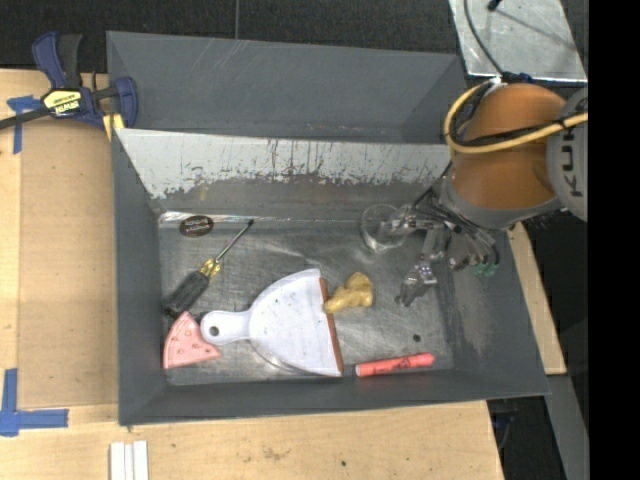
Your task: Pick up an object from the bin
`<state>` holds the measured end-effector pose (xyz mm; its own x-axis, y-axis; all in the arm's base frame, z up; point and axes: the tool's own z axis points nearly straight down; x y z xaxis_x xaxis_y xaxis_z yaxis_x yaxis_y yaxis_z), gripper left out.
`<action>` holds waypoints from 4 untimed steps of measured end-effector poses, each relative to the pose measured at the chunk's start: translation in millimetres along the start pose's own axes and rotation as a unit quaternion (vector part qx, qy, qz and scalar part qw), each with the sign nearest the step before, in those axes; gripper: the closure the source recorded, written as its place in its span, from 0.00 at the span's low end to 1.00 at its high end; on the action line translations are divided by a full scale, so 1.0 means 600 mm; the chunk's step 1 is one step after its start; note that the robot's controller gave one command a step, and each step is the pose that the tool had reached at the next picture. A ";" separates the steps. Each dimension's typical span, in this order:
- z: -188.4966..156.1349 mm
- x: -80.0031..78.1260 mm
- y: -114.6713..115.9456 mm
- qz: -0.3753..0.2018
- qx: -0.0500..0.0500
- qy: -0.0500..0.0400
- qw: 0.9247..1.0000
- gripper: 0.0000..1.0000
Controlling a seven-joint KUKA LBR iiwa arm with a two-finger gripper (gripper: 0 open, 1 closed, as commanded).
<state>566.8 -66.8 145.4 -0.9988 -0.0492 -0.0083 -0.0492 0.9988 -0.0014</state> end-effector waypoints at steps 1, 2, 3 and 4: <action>0.018 -0.005 0.003 0.023 -0.002 0.010 1.000 0.00; -0.057 0.043 0.030 0.026 0.000 0.004 1.000 0.00; -0.018 0.040 0.109 -0.002 0.001 -0.003 1.000 0.00; 0.106 0.061 0.125 -0.055 0.000 0.000 0.998 1.00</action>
Offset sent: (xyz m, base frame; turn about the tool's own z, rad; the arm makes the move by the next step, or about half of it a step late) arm -0.0541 0.0294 0.0563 0.0059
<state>527.1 6.1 81.4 -0.9872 -0.1590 -0.0085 -0.1590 0.9873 -0.0015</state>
